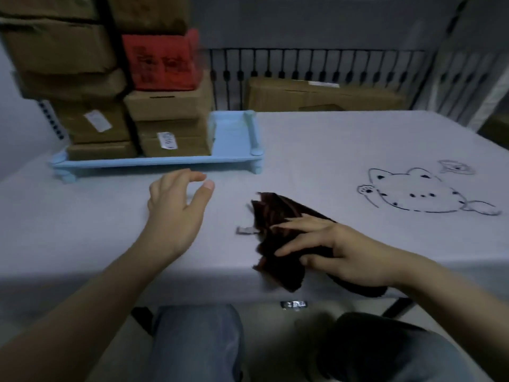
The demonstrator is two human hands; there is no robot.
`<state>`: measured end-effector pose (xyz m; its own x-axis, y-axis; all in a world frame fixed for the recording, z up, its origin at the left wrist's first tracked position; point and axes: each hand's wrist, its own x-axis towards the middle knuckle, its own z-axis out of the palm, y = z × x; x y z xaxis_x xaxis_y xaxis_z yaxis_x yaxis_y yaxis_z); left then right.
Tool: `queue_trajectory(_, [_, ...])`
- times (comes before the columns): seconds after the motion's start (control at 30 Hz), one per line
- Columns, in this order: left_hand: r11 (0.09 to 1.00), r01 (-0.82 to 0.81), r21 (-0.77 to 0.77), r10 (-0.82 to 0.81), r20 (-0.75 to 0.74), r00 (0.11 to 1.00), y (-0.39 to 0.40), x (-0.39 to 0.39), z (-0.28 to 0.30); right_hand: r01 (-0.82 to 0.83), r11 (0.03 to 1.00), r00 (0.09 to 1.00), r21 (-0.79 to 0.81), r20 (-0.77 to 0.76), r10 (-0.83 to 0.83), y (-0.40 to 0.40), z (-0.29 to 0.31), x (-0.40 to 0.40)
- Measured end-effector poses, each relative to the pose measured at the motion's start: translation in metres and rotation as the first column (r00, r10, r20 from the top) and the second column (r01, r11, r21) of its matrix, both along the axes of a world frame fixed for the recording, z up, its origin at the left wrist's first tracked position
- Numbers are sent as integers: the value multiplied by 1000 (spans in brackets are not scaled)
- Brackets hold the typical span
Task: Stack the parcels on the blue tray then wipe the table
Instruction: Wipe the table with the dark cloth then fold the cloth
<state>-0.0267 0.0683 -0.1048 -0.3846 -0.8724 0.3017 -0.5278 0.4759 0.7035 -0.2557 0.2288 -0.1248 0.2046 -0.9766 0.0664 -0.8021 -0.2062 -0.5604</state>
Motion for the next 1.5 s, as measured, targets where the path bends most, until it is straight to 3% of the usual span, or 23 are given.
queue_trajectory(0.17, [964,263,30,-265,86,960,22,-60,10,349,937,915,3,215,-341,55,13,-62])
queue_trajectory(0.27, [917,390,84,-397,95,913,28,-82,19,428,903,862,-33,315,-397,52,38,-68])
queue_trajectory(0.37, [858,484,169,-494,21,869,30,-100,34,314,946,917,-82,283,-280,32,66,-56])
queue_trajectory(0.47, [851,487,196,-504,49,862,23,-108,43,178,984,975,-1,134,-177,11,80,-53])
queue_trajectory(0.7, [872,398,285,-450,142,882,3,-93,25,531,846,843,48,76,-533,5,54,-82])
queue_trajectory(0.9, [854,476,210,-516,220,828,-4,-106,15,525,836,846,159,3,-532,5,41,-69])
queue_trajectory(1.03, [830,500,248,-548,196,813,0,-114,17,514,857,850,43,-161,-501,-2,49,-64])
queue_trajectory(1.23, [752,610,251,-648,111,753,6,-132,58,478,878,816,18,361,-452,-3,107,-70])
queue_trajectory(1.4, [658,668,349,-702,-39,712,-4,-155,99,557,829,724,-62,525,-447,-14,154,-83])
queue_trajectory(1.5, [697,625,352,-649,-62,759,-17,-162,110,612,780,691,-128,566,-449,-23,173,-93])
